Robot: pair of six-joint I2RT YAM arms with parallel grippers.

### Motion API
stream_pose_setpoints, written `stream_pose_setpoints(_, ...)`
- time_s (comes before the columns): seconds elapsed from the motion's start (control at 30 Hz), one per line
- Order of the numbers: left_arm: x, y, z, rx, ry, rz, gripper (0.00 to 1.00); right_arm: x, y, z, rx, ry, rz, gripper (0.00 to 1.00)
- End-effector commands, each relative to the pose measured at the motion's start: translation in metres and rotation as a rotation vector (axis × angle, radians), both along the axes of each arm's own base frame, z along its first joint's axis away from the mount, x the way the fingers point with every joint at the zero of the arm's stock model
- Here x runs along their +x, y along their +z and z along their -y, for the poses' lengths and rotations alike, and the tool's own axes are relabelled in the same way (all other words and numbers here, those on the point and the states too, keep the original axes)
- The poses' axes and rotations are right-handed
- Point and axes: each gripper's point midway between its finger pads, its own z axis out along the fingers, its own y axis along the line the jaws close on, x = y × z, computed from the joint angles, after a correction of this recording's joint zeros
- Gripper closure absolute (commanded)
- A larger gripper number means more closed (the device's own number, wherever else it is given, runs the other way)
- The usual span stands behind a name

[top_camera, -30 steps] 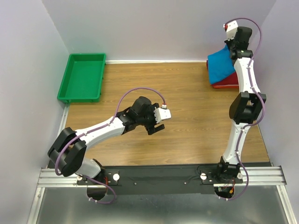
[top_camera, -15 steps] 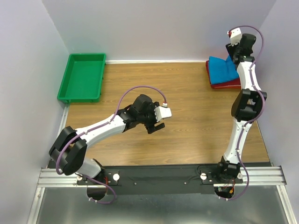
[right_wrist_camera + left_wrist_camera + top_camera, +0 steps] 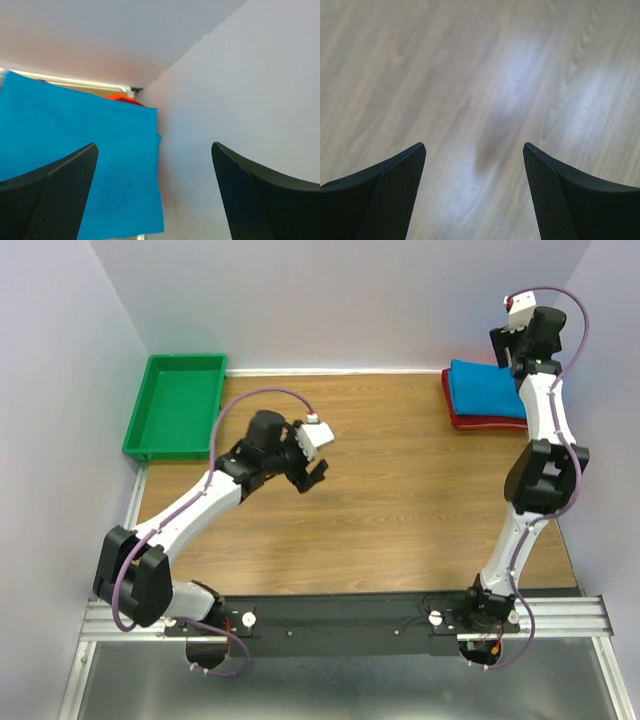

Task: Fold and stack the t-shirts
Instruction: Reset both grippers

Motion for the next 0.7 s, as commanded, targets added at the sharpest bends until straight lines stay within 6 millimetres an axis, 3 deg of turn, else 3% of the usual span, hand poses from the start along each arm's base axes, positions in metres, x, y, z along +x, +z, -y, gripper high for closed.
stream_pose_setpoints(0.0,0.021,0.055,-0.013,-0.135,0.047,0.012,0.14,-0.034,0.066,-0.051,0.097,0.087,0.09,0.0)
stream_pose_setpoints(0.13,0.049,0.083,-0.046,-0.192,0.085,-0.006,0.14,-0.072,0.063,-0.085,0.288,0.116,0.012,0.0)
stream_pose_setpoints(0.17,0.062,0.095,-0.066,-0.203,0.137,0.0,0.14,-0.078,0.061,-0.095,0.329,0.144,-0.005,0.0)
stream_pose_setpoints(0.27,0.081,0.1,-0.095,-0.223,0.214,-0.024,0.14,-0.11,0.05,-0.115,0.466,0.149,-0.066,0.0)
stream_pose_setpoints(0.3,0.09,0.105,-0.112,-0.23,0.261,-0.012,0.14,-0.118,0.045,-0.128,0.51,0.189,-0.091,0.0)
stream_pose_setpoints(0.33,0.094,0.105,-0.122,-0.231,0.288,-0.011,0.14,-0.136,0.032,-0.137,0.573,0.184,-0.13,0.0)
stream_pose_setpoints(0.4,0.101,0.099,-0.141,-0.221,0.351,-0.017,0.14,-0.154,0.017,-0.153,0.65,0.218,-0.178,0.0)
stream_pose_setpoints(0.43,0.105,0.092,-0.153,-0.213,0.386,-0.028,0.14,-0.17,-0.015,-0.161,0.705,0.2,-0.254,0.0)
stream_pose_setpoints(0.47,0.105,0.086,-0.166,-0.208,0.416,-0.042,0.14,-0.182,-0.016,-0.166,0.721,0.21,-0.258,0.0)
stream_pose_setpoints(0.53,0.103,0.067,-0.185,-0.189,0.453,-0.064,0.14,-0.203,-0.038,-0.175,0.755,0.223,-0.316,0.0)
stream_pose_setpoints(0.57,0.102,0.062,-0.191,-0.177,0.467,-0.06,0.14,-0.219,-0.066,-0.178,0.774,0.204,-0.379,0.0)
stream_pose_setpoints(0.63,0.095,0.044,-0.198,-0.138,0.487,-0.063,0.14,-0.235,-0.075,-0.18,0.774,0.199,-0.397,0.0)
stream_pose_setpoints(0.67,0.094,0.037,-0.201,-0.121,0.498,-0.06,0.14,-0.248,-0.093,-0.182,0.783,0.187,-0.439,0.0)
